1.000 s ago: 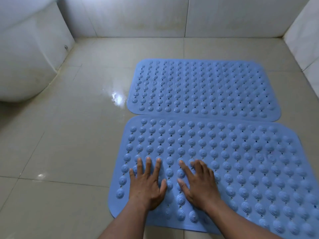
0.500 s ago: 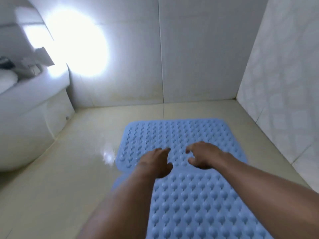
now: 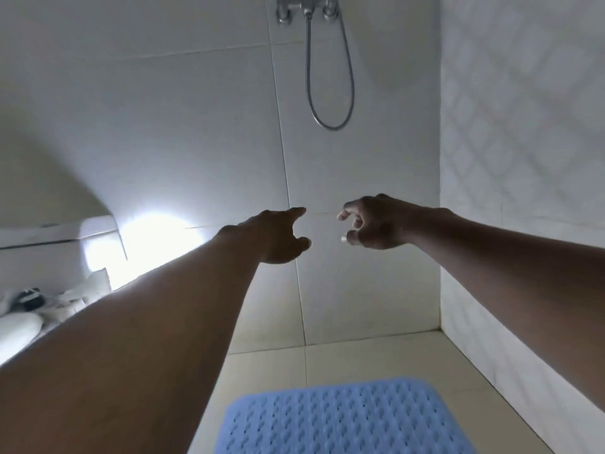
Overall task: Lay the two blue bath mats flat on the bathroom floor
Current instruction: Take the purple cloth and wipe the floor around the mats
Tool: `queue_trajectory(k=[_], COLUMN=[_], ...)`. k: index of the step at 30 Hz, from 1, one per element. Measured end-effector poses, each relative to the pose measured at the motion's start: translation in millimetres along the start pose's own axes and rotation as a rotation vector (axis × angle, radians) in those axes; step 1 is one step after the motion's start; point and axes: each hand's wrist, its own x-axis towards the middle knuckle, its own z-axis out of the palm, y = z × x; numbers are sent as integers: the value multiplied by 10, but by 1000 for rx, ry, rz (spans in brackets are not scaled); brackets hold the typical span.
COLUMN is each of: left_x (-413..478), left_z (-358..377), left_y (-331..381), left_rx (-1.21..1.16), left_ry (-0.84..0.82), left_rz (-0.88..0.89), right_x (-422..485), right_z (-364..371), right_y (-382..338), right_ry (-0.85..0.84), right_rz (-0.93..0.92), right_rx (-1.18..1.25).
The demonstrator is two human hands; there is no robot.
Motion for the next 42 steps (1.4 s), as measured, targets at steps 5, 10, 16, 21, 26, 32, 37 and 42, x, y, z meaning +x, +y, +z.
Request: queue_trajectory(k=[5,10,16,21,26,32,37,42], left_x=[23,56,162,637,1438,2118,2408,2494], left_z=[-229,-232,-452,-1416,-3387,-6122,-7766,-8369], left_y=[42,-7,-160,-365,-212,156,322,582], left_rx=[33,75,113,156,182,130,122,73], left_ry=[11,-26,-40,-119,-72,2,53,120], left_rz=[25,-15,14,-26,2,111,118,163], right_x=[103,118,241,720,1543,2291,2559,2294], right_z=[-257,-266,-423,-1329,-3255,-5843,-7433,-8271], right_y=[34,74,67,-32,-286,-804,-1112,-1045], right_ry=[32,40,-23,-114,-96,-47,23,15], right_rz=[0,15,-52,-26,8,110,163,259], right_rx=[-34,-21,-75,-133,-213,-224,-186,-266])
